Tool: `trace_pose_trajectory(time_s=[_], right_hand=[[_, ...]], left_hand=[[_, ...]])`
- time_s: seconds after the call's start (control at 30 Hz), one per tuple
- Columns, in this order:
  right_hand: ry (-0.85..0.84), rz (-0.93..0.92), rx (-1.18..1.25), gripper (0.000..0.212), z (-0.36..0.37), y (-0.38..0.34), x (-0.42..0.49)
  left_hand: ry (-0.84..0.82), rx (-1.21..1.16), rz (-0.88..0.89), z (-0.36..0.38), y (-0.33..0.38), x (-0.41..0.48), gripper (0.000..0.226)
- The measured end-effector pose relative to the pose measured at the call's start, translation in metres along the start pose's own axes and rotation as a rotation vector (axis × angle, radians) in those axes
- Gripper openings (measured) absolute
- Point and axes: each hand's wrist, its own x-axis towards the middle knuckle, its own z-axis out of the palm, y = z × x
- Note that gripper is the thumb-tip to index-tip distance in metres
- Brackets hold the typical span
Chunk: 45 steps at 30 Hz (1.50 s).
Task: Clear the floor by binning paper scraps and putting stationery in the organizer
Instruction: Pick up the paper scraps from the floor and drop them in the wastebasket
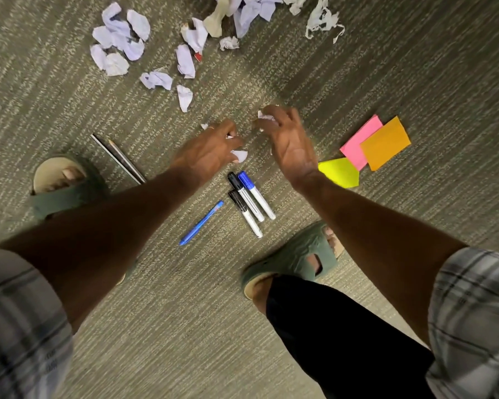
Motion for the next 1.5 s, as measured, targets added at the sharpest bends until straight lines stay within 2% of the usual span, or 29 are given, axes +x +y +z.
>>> trace_pose_trajectory(time_s=[0.07, 0.13, 0.2, 0.27, 0.33, 0.4, 0.53, 0.6, 0.63, 0.73, 0.8, 0.87, 1.0, 1.1, 1.17, 1.27, 1.4, 1.5], right_hand=[[0.017, 0.083, 0.02, 0.04, -0.01, 0.006, 0.011], [0.095, 0.1, 0.098, 0.024, -0.025, 0.012, 0.019], [0.183, 0.097, 0.174, 0.018, -0.042, 0.02, 0.015], [0.235, 0.088, 0.205, 0.013, -0.057, 0.027, 0.003], [0.229, 0.154, 0.215, 0.014, -0.062, 0.034, -0.013], [0.209, 0.279, 0.233, 0.017, -0.062, 0.038, -0.031], [0.209, 0.448, 0.341, 0.007, -0.045, 0.034, -0.068], [0.197, 0.518, 0.393, 0.012, -0.03, 0.027, -0.079], [0.179, 0.534, 0.421, 0.021, -0.022, 0.021, -0.081], [0.073, 0.626, 0.39, 0.069, 0.0, -0.003, -0.074], [0.099, 0.667, 0.268, 0.086, 0.014, -0.015, -0.067], [0.192, 0.684, 0.238, 0.082, 0.022, -0.023, -0.06], [0.347, 0.686, 0.314, 0.044, 0.026, -0.028, -0.049], [0.356, 0.681, 0.364, 0.02, 0.019, -0.023, -0.048], [0.396, 0.654, 0.389, 0.013, 0.01, -0.017, -0.049], [0.484, 0.63, 0.392, 0.016, -0.006, -0.007, -0.046], [0.423, 0.558, 0.401, 0.025, -0.015, 0.001, -0.03], [0.481, 0.681, 0.392, 0.05, -0.01, 0.0, -0.008]], left_hand=[[-0.018, 0.082, 0.124, 0.002, -0.004, 0.004, 0.044], [-0.033, 0.168, 0.23, 0.004, -0.006, 0.006, 0.055], [-0.035, 0.181, 0.235, 0.006, -0.007, 0.005, 0.063], [-0.023, 0.156, 0.212, 0.003, -0.002, 0.002, 0.041], [-0.051, 0.1, 0.129, -0.007, 0.004, 0.0, 0.015], [-0.007, 0.023, 0.097, -0.015, 0.007, -0.004, 0.011], [0.106, -0.165, -0.001, -0.025, 0.001, -0.02, 0.005], [0.115, -0.14, -0.001, -0.03, -0.007, -0.027, 0.002], [0.102, -0.113, 0.004, -0.03, -0.013, -0.028, 0.004], [0.044, -0.014, 0.017, -0.026, -0.029, -0.028, 0.003], [0.049, 0.009, 0.054, -0.023, -0.035, -0.027, 0.005], [0.077, -0.04, 0.072, -0.021, -0.037, -0.026, 0.004], [0.07, -0.015, 0.13, -0.016, -0.042, -0.025, 0.004], [0.066, -0.037, 0.104, -0.02, -0.04, -0.026, 0.005], [0.07, -0.077, 0.088, -0.023, -0.038, -0.026, 0.005], [0.092, -0.173, 0.032, -0.027, -0.039, -0.03, 0.013], [0.081, -0.262, -0.035, -0.032, -0.03, -0.033, 0.024], [0.068, -0.262, -0.047, -0.034, -0.019, -0.027, 0.038]])
